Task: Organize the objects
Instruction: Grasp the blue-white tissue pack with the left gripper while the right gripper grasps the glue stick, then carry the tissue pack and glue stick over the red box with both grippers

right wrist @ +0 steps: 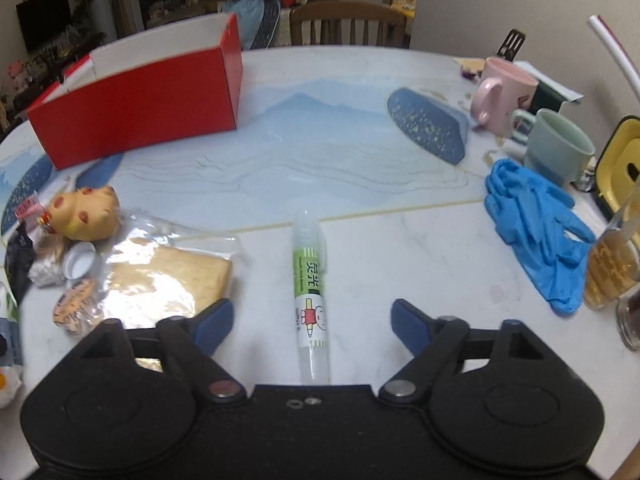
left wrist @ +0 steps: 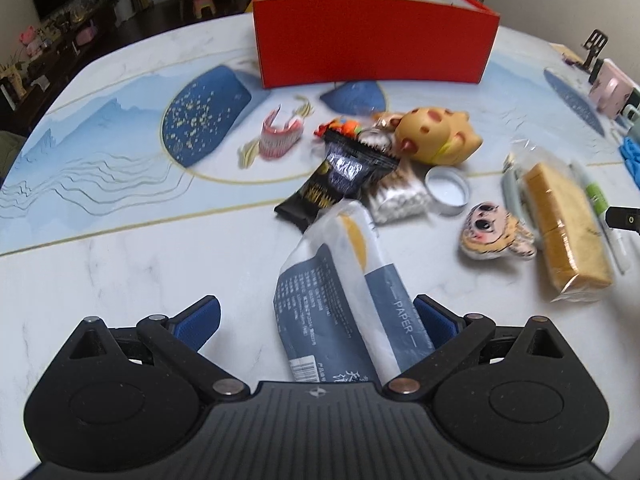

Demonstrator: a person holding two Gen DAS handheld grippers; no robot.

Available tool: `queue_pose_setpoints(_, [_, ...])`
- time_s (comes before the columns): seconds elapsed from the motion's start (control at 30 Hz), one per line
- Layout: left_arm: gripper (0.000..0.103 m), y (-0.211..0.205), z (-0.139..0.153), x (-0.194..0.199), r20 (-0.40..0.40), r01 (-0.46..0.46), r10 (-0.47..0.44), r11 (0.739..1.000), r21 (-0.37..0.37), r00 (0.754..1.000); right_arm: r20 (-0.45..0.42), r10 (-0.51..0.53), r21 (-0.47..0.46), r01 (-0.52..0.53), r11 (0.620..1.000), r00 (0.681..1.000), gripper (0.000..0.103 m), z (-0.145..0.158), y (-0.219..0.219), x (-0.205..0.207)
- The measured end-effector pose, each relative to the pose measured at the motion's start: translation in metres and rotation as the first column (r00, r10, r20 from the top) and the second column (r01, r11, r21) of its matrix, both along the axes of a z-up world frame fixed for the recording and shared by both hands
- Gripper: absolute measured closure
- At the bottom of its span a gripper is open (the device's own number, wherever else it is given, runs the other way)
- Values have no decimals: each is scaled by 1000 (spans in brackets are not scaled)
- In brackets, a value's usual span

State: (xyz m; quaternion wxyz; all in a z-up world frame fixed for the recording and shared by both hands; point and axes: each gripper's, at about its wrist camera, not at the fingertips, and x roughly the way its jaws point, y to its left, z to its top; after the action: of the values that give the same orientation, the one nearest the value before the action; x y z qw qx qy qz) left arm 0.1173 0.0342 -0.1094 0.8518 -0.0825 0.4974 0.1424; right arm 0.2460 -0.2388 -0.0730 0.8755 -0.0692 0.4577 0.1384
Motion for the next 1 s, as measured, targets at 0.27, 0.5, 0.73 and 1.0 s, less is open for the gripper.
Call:
queue_pose_setpoints(0.27, [23, 3, -10, 4, -29, 0, 0, 1000, -12, 1000, -40, 29, -20, -29, 999, 999, 30, -13, 7, 12])
queue_pose_setpoints(0.5, [43, 7, -10, 4, -25, -4, 4, 1000, -26, 1000, -63, 33, -20, -34, 999, 997, 47, -18, 12, 18])
queue_pose_setpoints(0.73, [57, 12, -8, 2, -16, 8, -8, 999, -49, 1000, -48, 45, -30, -46, 998, 998, 76, -17, 17, 20])
queue_pose_setpoints(1.0, [62, 15, -2, -4, 5, 15, -15, 998, -60, 1000, -37, -1, -31, 0, 1000, 999, 86, -15, 13, 21])
